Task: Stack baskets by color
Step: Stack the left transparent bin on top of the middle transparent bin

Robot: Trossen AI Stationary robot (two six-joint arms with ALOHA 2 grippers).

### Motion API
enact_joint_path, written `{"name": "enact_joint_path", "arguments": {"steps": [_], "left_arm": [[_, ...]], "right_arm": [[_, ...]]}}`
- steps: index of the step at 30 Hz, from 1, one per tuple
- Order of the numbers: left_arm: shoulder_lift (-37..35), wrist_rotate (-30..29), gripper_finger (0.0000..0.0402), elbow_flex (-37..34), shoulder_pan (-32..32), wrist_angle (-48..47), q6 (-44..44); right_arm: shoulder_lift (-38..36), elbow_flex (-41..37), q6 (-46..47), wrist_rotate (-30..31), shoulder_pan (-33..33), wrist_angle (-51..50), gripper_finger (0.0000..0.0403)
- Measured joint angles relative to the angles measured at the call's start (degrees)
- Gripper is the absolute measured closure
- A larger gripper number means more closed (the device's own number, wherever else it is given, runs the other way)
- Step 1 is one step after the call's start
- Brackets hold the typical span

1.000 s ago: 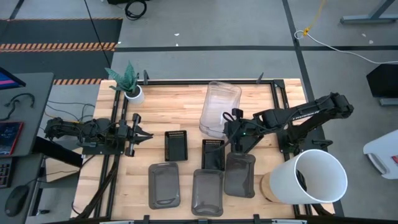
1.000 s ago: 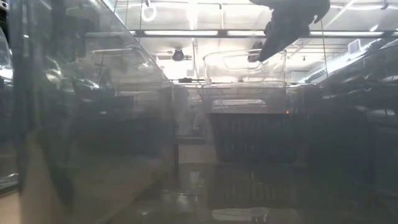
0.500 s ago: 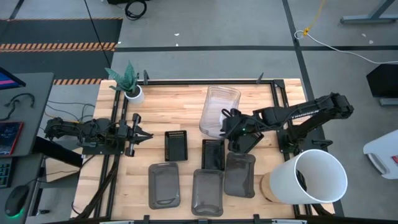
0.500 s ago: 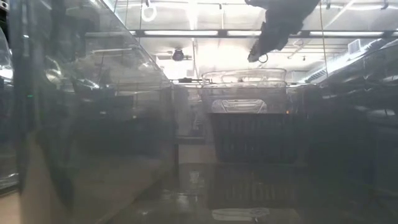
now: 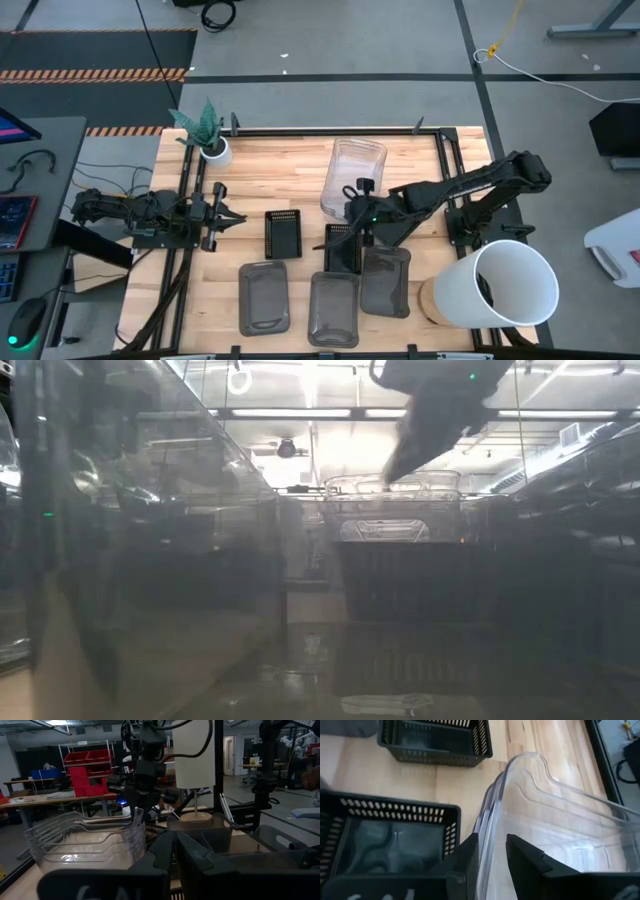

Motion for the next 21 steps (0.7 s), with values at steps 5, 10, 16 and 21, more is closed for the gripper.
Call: {"name": "enact_joint_path", "arguments": {"steps": [5,10,16,21], "left_arm": [[0.0,0.0,0.0367,0.0,0.0,0.0,0.0],[0.0,0.0,0.0366,0.0,0.0,0.1,0.0],[0.0,0.0,0.0373,0.0,0.0,0.1,0.0],[0.0,0.0,0.0369,0.0,0.0,0.1,0.0]], "right_arm": [[1.9,0.3,-1.4,5.6,-1.0,-0.2,0.0283],[1.8,0.3,-3.8,9.8,-3.7,-1.1,0.0281],[1.0,0.2,-5.1,11.8,-7.2,-1.9,0.0281],[0.2,2.1,-3.4,11.1,-8.0,-4.7,0.0281]]}}
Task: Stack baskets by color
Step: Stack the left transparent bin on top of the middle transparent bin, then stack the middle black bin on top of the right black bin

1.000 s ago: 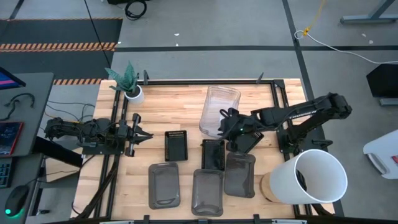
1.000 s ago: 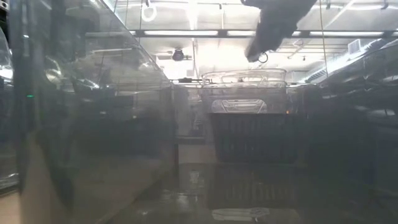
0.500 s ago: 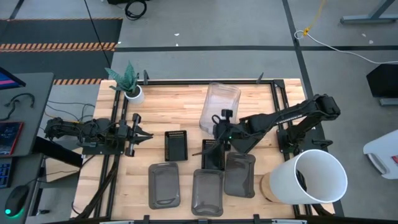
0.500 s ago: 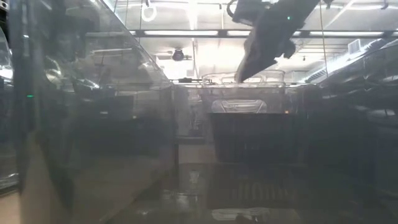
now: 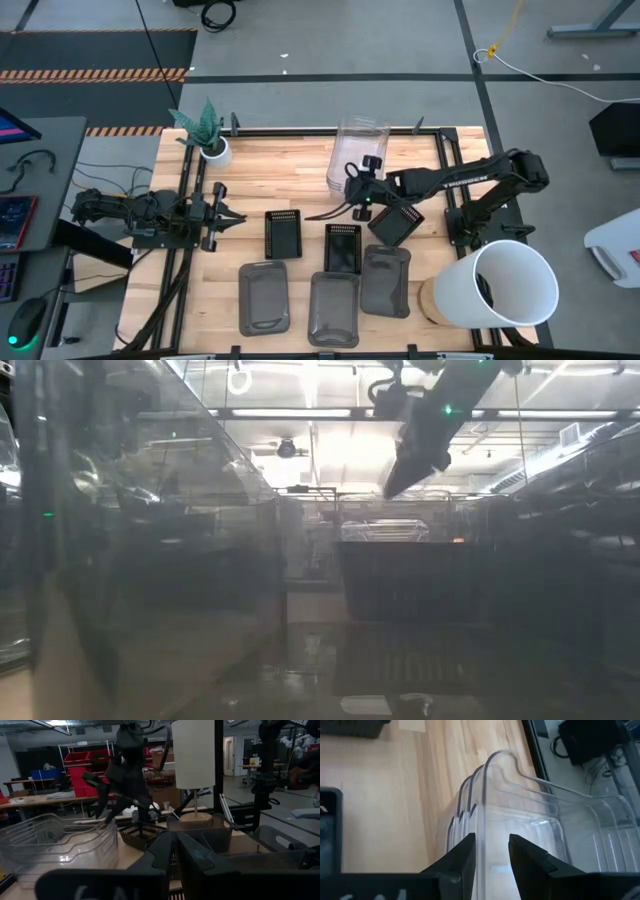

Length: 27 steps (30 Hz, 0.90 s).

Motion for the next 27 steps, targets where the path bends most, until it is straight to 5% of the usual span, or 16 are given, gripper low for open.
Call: {"name": "enact_joint_path", "arguments": {"steps": [6,13,27], "left_arm": [[0.0,0.0,0.0367,0.0,0.0,0.0,0.0],[0.0,0.0,0.0376,0.0,0.0,0.0,0.0],[0.0,0.0,0.0373,0.0,0.0,0.1,0.0]], "right_arm": [[-1.5,5.8,3.7,-4.6,1.9,-2.4,0.0279],[0.2,6.6,11.1,-18.8,4.7,-2.8,0.0279],[14.3,9.0,14.0,-20.2,6.7,-6.5,0.0277]]}}
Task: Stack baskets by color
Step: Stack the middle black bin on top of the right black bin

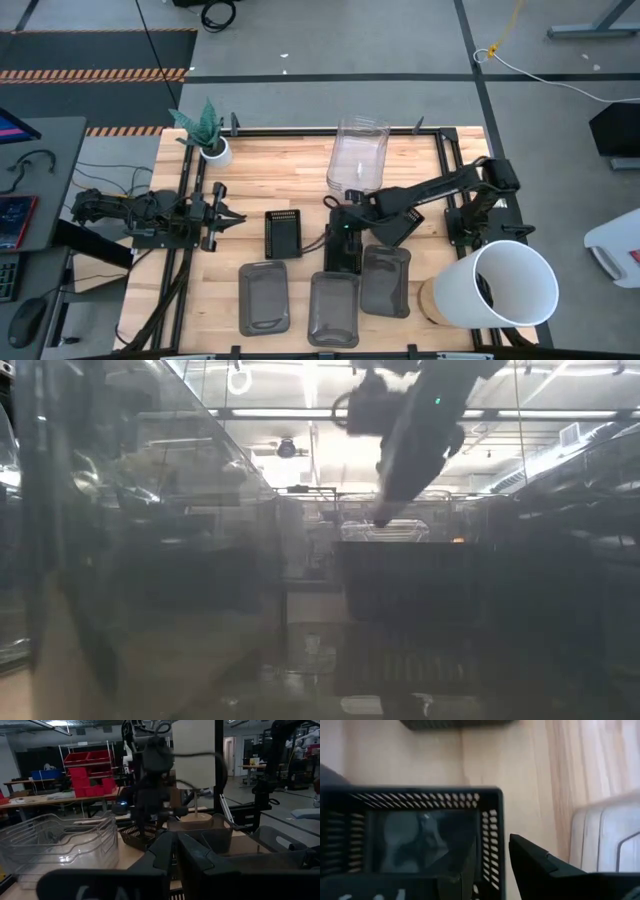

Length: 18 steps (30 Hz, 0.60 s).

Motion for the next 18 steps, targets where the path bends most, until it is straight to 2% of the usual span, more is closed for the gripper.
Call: {"name": "enact_joint_path", "arguments": {"steps": [8,18], "left_arm": [[0.0,0.0,0.0371,0.0,0.0,0.0,0.0],[0.0,0.0,0.0369,0.0,0.0,0.0,0.0]], "right_arm": [[6.3,9.2,-3.0,0.7,-1.2,-9.6,0.0245],[11.5,10.0,-4.7,-0.5,-1.5,-11.6,0.0237]]}}
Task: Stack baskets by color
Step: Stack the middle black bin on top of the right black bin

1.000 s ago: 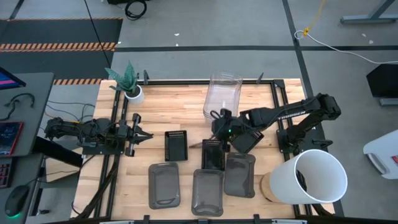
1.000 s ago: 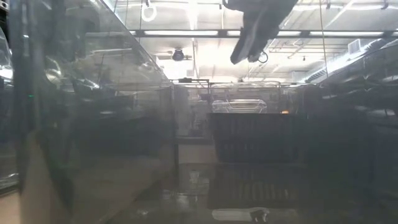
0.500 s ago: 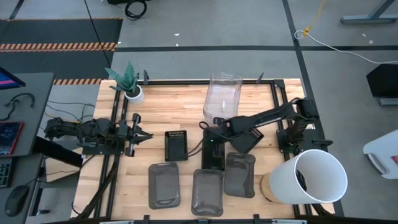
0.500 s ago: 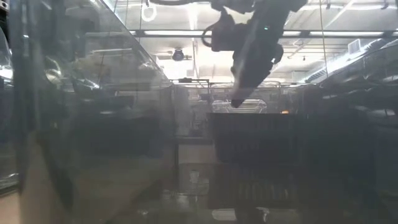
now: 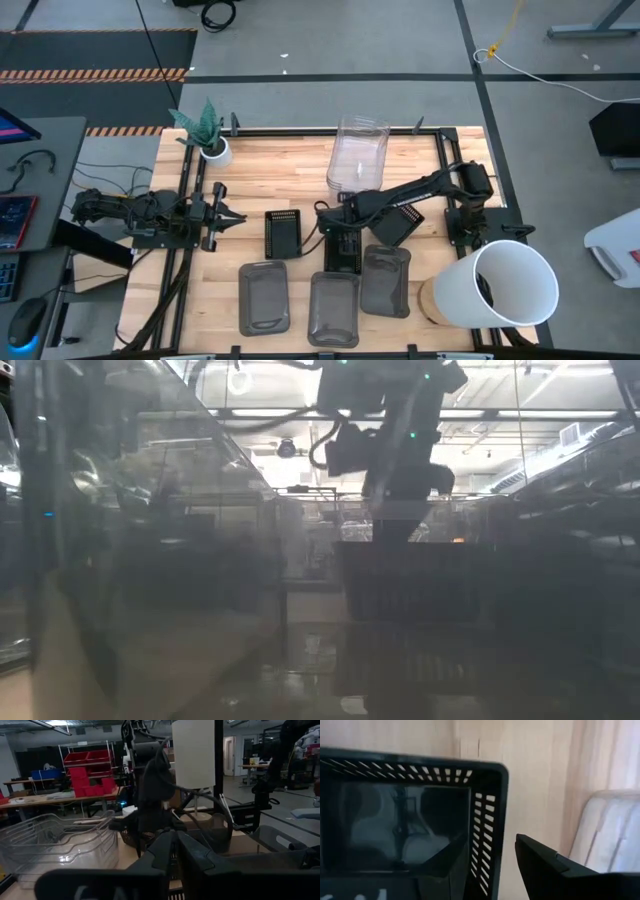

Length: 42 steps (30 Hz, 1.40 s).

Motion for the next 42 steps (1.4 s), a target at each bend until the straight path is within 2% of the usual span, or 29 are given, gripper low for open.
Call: {"name": "enact_joint_path", "arguments": {"steps": [7,12,17,26,33,42], "left_arm": [[0.0,0.0,0.0372,0.0,0.0,0.0,0.0],[0.0,0.0,0.0365,0.0,0.0,0.0,0.0],[0.0,0.0,0.0371,0.0,0.0,0.0,0.0],[0.0,0.0,0.0372,0.0,0.0,0.0,0.0],[0.0,0.0,0.0369,0.0,0.0,0.0,0.0],[0.0,0.0,0.0373,0.0,0.0,0.0,0.0]], "right_arm": [[0.5,0.0,0.0,0.0,0.0,-0.3,0.0239],[0.5,0.0,0.2,0.0,0.0,-2.2,0.026],[0.5,-0.2,0.6,-0.1,0.0,-2.1,0.0297],[0.5,-0.2,0.9,0.1,-0.3,-2.2,0.0388],[-0.8,-0.3,1.7,0.6,-0.4,-3.2,0.0376],[-10.4,-0.3,4.9,6.0,-0.8,-5.3,0.0388]]}}
